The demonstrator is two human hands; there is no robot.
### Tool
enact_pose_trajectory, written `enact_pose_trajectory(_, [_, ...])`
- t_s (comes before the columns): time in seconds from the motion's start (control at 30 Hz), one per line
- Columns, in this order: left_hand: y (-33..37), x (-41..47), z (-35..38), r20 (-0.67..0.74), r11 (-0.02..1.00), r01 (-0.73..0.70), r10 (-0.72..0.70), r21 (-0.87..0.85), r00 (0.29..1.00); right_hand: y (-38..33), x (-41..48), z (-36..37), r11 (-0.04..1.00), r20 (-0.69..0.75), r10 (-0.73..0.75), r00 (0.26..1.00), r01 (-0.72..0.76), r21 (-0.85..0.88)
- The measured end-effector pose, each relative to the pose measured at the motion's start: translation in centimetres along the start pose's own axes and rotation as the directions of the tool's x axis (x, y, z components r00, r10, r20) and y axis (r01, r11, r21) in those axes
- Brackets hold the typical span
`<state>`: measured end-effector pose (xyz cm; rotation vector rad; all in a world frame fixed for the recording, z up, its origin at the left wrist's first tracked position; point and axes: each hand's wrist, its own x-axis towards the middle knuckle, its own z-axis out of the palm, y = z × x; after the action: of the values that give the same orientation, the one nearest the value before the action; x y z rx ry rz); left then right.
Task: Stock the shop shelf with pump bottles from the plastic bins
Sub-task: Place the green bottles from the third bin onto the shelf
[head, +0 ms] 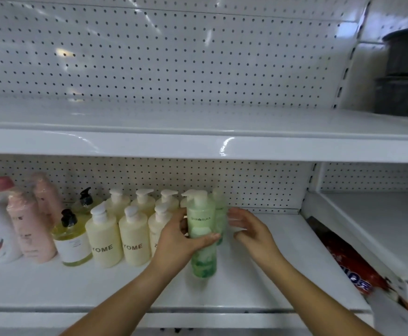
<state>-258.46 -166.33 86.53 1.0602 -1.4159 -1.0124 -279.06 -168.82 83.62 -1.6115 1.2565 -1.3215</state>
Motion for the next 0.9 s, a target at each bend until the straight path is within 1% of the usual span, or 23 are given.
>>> enact_pose_trajectory(0.1, [0.2, 0.1, 1.4, 0.008, 0.999, -0.031, 0.031, 0.016, 0.999, -1.5, -3.4, 0.4, 0.996, 0.157, 0.003, 0.988, -0.016, 0.085])
enact_pose_trajectory(0.17, [0.3, 0.1, 2.2, 0.021, 0.998, -0.053, 0.053, 0.035, 0.998, -2.0, -4.8, 1.1, 0.998, 0.23, 0.029, 0.973, -0.041, 0.046])
enact_pose_trajectory(0.27, [0.3, -0.1, 2.9, 0.018, 0.997, -0.071, 0.071, 0.037, 0.997, -2.3, -5.7, 1.7, 0.999, 0.17, 0.042, 0.985, -0.037, -0.03])
enact_pose_trajectory(0.33, [0.3, -0.3, 3.2, 0.02, 0.996, -0.083, 0.082, 0.045, 0.996, -2.6, -5.8, 2.0, 0.998, 0.123, 0.046, 0.991, -0.04, -0.05])
enact_pose_trajectory(0.43, [0.4, -0.2, 3.5, 0.059, 0.993, -0.097, 0.092, 0.071, 0.994, -2.5, -5.4, 2.0, 0.997, 0.066, 0.053, 0.996, -0.049, -0.059])
enact_pose_trajectory(0.5, [0.8, 0.0, 3.2, 0.052, 0.989, -0.129, 0.125, 0.076, 0.991, -2.1, -5.0, 2.0, 0.995, 0.041, 0.069, 0.997, -0.066, -0.069])
enact_pose_trajectory(0.6, [2.0, 0.5, 2.2, 0.01, 0.972, -0.212, 0.212, 0.103, 0.977, -0.9, -4.1, 2.2, 0.99, 0.008, 0.117, 0.993, -0.116, -0.079])
enact_pose_trajectory(0.67, [2.8, 0.8, 1.2, -0.014, 0.946, -0.272, 0.279, 0.175, 0.96, 0.1, -3.2, 2.4, 0.983, -0.007, 0.147, 0.989, -0.147, -0.106])
enact_pose_trajectory(0.73, [3.2, 1.3, 0.2, -0.013, 0.91, -0.302, 0.318, 0.283, 0.948, 1.1, -2.3, 2.6, 0.977, -0.021, 0.167, 0.986, -0.169, -0.131])
enact_pose_trajectory(0.83, [3.0, 2.2, -1.0, 0.016, 0.849, -0.286, 0.312, 0.443, 0.95, 2.2, -1.1, 3.1, 0.969, -0.023, 0.187, 0.982, -0.188, -0.161])
enact_pose_trajectory(0.9, [2.2, 2.7, -1.5, 0.062, 0.794, -0.286, 0.301, 0.537, 0.952, 2.7, -0.5, 3.5, 0.967, -0.013, 0.193, 0.981, -0.193, -0.164])
